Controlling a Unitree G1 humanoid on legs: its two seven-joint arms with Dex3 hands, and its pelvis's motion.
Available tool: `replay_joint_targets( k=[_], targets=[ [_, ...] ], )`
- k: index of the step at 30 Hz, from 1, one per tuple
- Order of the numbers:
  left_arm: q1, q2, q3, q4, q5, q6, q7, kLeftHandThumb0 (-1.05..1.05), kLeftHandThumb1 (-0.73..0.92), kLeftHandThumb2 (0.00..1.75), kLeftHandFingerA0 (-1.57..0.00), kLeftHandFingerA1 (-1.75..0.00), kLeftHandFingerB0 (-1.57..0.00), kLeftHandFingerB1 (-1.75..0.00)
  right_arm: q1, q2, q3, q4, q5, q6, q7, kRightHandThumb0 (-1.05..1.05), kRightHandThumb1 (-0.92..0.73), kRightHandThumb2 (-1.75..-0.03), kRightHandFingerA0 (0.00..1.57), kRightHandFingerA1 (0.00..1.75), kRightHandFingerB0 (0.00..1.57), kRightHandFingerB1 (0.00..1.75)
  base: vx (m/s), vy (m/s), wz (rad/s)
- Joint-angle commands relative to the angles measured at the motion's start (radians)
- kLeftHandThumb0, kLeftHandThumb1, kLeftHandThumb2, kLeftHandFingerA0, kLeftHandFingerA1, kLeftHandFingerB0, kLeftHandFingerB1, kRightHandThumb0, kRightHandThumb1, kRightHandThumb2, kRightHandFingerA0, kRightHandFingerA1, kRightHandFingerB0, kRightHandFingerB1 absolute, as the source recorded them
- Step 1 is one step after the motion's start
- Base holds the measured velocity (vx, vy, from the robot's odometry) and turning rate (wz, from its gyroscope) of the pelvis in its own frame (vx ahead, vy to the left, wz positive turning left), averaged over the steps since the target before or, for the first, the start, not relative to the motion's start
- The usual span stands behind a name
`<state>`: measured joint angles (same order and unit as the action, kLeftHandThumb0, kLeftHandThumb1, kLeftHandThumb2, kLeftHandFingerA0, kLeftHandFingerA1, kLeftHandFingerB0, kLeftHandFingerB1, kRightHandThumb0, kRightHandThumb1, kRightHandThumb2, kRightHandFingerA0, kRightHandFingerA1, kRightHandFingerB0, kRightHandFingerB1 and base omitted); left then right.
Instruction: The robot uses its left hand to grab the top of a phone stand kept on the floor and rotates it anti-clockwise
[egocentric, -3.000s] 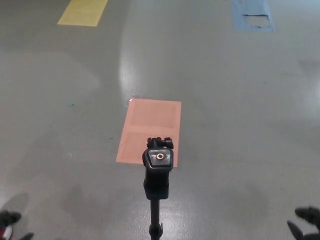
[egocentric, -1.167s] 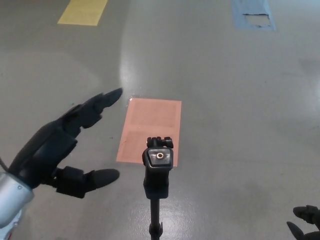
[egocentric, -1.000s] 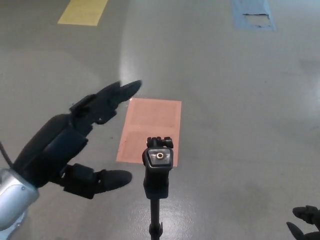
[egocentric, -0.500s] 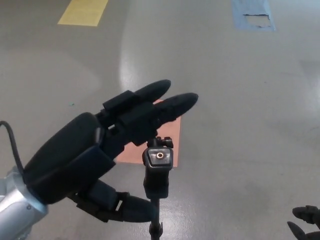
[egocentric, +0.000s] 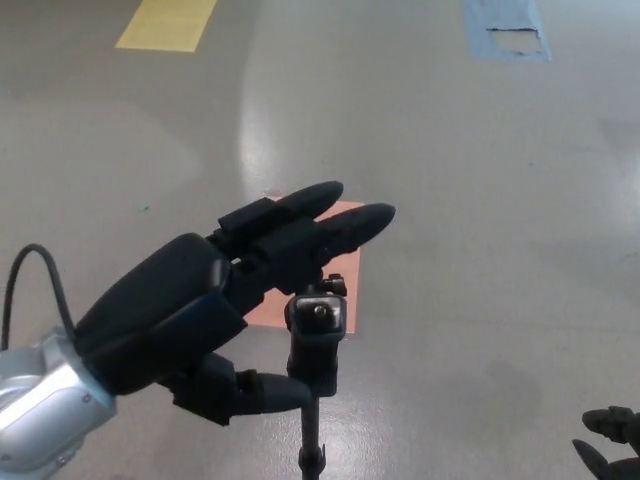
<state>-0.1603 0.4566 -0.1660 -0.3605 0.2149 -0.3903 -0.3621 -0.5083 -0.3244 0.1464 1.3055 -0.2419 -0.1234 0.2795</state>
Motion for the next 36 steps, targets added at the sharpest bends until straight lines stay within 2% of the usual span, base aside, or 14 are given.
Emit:
replay_joint_targets(
  k=[1, 2, 6, 9, 10, 11, 26, 27, 30, 31, 36],
  targets=[
    [-0.038, -0.026, -0.041, 0.050, 0.110, -0.034, 0.030, -0.15, 0.52, 0.56, 0.00, -0.02, 0.00, -0.07, -0.012, -0.020, -0.002, 0.007, -0.010, 0.012, 0.006, -0.84, -0.69, -1.02, 0.07, 0.39, 0.06, 0.16, 0.00, 0.000, 0.00],
    [-0.043, -0.032, -0.049, 0.057, 0.117, -0.035, 0.032, -0.15, 0.49, 0.61, 0.00, -0.02, 0.00, -0.06, -0.013, -0.019, -0.005, 0.007, -0.008, 0.014, 0.008, -0.84, -0.69, -1.02, 0.07, 0.38, 0.06, 0.16, 0.00, 0.000, 0.00],
    [-0.060, -0.064, -0.093, 0.088, 0.141, -0.027, 0.032, -0.18, 0.51, 0.63, 0.00, -0.02, 0.00, -0.08, -0.013, -0.020, -0.004, 0.006, -0.012, 0.015, 0.009, -0.83, -0.69, -1.02, 0.07, 0.40, 0.06, 0.16, 0.00, 0.000, 0.00],
    [-0.067, -0.077, -0.109, 0.103, 0.155, -0.026, 0.034, -0.21, 0.53, 0.57, 0.00, -0.04, 0.00, -0.09, -0.016, -0.019, 0.000, 0.006, -0.017, 0.012, 0.008, -0.82, -0.69, -1.03, 0.07, 0.42, 0.05, 0.17, 0.00, 0.000, 0.00],
    [-0.072, -0.085, -0.117, 0.118, 0.160, -0.037, 0.040, -0.25, 0.43, 0.69, 0.00, 0.00, 0.00, -0.14, -0.017, -0.019, -0.003, 0.006, -0.014, 0.012, 0.010, -0.82, -0.68, -1.02, 0.07, 0.41, 0.05, 0.17, 0.00, 0.000, 0.00],
    [-0.079, -0.096, -0.129, 0.138, 0.168, -0.050, 0.051, -0.27, 0.45, 0.70, 0.00, -0.02, 0.00, -0.15, -0.017, -0.020, -0.009, 0.006, -0.009, 0.013, 0.013, -0.84, -0.69, -1.02, 0.07, 0.39, 0.06, 0.15, 0.00, 0.000, 0.00],
    [-0.086, -0.145, -0.160, 0.190, 0.200, -0.088, 0.094, -0.26, 0.42, 0.70, 0.00, -0.14, 0.00, -0.22, -0.026, -0.026, -0.005, 0.005, -0.017, 0.019, 0.032, -0.85, -0.70, -1.03, 0.07, 0.37, 0.06, 0.15, 0.00, 0.000, 0.00],
    [-0.087, -0.146, -0.158, 0.191, 0.196, -0.087, 0.094, -0.25, 0.50, 0.55, 0.00, -0.20, 0.00, -0.23, -0.026, -0.025, -0.005, 0.005, -0.017, 0.019, 0.031, -0.85, -0.69, -1.03, 0.07, 0.38, 0.06, 0.15, 0.00, 0.000, 0.00],
    [-0.090, -0.148, -0.155, 0.194, 0.194, -0.088, 0.096, -0.26, 0.51, 0.55, 0.00, -0.20, 0.00, -0.24, -0.025, -0.025, -0.007, 0.005, -0.016, 0.020, 0.031, -0.85, -0.69, -1.03, 0.07, 0.38, 0.06, 0.15, 0.00, 0.000, 0.00],
    [-0.092, -0.147, -0.148, 0.192, 0.191, -0.089, 0.100, -0.29, 0.43, 0.72, 0.00, -0.18, 0.00, -0.25, -0.026, -0.024, -0.009, 0.006, -0.014, 0.022, 0.030, -0.84, -0.69, -1.02, 0.07, 0.40, 0.06, 0.16, 0.00, 0.000, 0.00],
    [-0.096, -0.145, -0.130, 0.191, 0.182, -0.094, 0.109, -0.30, 0.46, 0.67, -0.06, -0.17, -0.04, -0.25, -0.026, -0.022, -0.011, 0.007, -0.014, 0.025, 0.028, -0.84, -0.68, -1.02, 0.07, 0.41, 0.06, 0.17, 0.00, 0.000, 0.00]
  ],
)
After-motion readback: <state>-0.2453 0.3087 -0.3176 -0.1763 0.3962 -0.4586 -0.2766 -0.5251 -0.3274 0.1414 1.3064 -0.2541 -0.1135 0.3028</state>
